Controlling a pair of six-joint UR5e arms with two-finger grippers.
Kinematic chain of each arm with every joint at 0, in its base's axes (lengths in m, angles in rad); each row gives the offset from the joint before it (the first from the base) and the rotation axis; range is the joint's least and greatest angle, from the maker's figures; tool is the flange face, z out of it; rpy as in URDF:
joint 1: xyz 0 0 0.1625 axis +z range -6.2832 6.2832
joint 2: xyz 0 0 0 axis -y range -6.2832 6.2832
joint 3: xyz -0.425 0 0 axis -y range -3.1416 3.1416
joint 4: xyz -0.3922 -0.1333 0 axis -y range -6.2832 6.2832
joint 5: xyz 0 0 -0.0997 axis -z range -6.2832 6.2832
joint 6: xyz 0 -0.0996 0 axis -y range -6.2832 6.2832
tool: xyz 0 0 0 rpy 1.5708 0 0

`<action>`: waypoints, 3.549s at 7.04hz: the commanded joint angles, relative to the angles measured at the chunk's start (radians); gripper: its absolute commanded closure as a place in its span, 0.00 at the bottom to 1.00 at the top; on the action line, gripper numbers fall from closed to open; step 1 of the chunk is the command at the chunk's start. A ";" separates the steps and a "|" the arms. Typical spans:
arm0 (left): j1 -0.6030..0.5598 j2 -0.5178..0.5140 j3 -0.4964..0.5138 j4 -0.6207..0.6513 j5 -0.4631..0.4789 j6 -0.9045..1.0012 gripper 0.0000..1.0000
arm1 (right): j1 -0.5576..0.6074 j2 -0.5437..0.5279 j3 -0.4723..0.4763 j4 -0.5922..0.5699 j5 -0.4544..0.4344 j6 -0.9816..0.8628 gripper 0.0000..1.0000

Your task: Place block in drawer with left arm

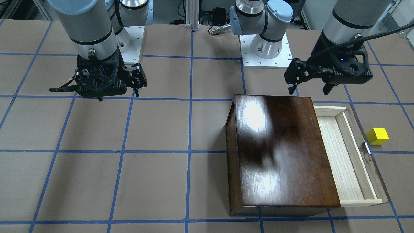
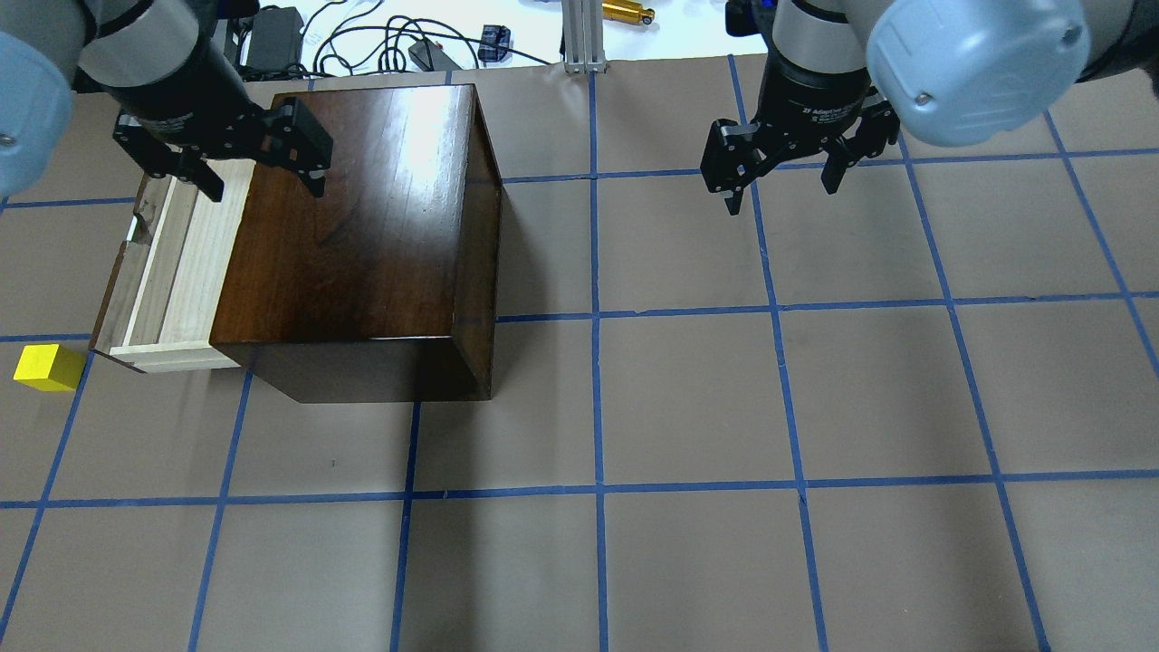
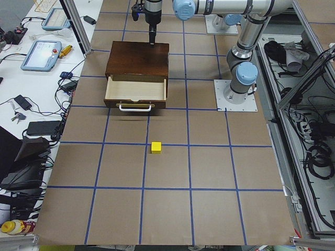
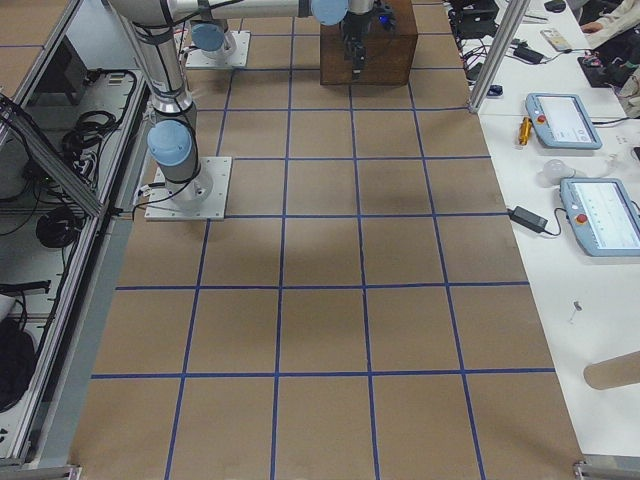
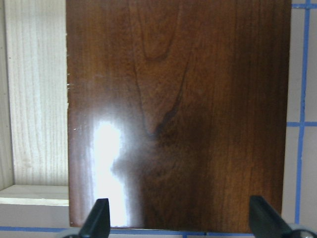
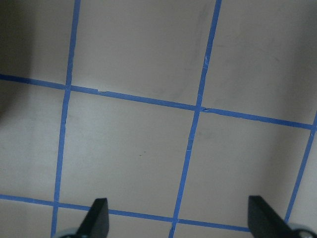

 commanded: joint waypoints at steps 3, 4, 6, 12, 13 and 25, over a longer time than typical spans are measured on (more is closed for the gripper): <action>0.358 0.000 -0.009 -0.049 -0.004 0.606 0.00 | 0.000 0.000 0.000 0.000 0.000 0.000 0.00; 0.441 -0.015 -0.012 -0.050 -0.003 0.754 0.00 | 0.000 0.000 0.000 0.000 0.000 -0.001 0.00; 0.584 -0.041 -0.044 -0.031 0.002 1.138 0.00 | 0.000 0.000 0.000 0.000 0.000 0.000 0.00; 0.712 -0.256 -0.208 0.524 -0.010 2.041 0.00 | 0.000 0.000 0.000 0.000 0.000 -0.001 0.00; 0.712 -0.300 -0.207 0.558 -0.010 2.113 0.00 | 0.000 0.000 0.000 0.000 0.000 -0.002 0.00; 0.715 -0.514 -0.210 0.654 -0.036 2.237 0.00 | 0.000 0.000 0.000 0.000 0.000 0.000 0.00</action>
